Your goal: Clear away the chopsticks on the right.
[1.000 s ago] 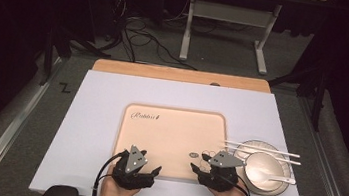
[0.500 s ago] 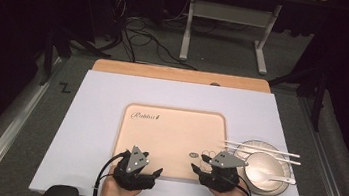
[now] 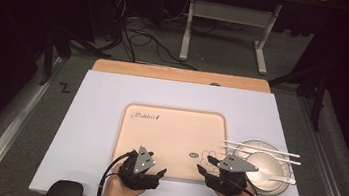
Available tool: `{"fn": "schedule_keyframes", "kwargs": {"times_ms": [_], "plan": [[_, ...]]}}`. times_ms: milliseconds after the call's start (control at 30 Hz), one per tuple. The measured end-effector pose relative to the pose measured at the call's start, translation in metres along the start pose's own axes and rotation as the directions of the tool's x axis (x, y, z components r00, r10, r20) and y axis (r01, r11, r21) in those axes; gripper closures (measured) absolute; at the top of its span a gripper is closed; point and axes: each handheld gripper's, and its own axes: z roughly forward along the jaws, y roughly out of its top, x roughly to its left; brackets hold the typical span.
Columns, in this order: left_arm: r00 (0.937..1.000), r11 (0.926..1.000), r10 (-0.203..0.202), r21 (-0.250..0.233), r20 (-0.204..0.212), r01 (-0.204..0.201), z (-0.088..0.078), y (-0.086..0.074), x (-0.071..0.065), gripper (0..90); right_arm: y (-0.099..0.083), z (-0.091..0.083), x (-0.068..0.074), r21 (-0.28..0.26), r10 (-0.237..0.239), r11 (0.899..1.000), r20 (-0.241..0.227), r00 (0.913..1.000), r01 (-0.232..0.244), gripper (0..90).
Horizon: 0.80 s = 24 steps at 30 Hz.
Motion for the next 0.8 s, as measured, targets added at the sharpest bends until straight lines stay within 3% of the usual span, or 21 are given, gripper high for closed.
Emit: {"fn": "schedule_keyframes", "kwargs": {"times_ms": [467, 800], "plan": [[0.9986, 0.9998, 0.009, 0.020, 0.053, -0.010, 0.013, 0.001, -0.007, 33.4, -0.009, -0.024, 0.000, 0.010, 0.027, 1.000, 0.006, 0.9996, -0.027, 55.6], [0.9987, 0.9996, 0.020, 0.017, 0.048, -0.021, 0.012, 0.001, -0.006, 33.6, -0.009, -0.032, -0.005, 0.003, 0.044, 0.999, 0.011, 0.9990, -0.044, 56.8]]}}
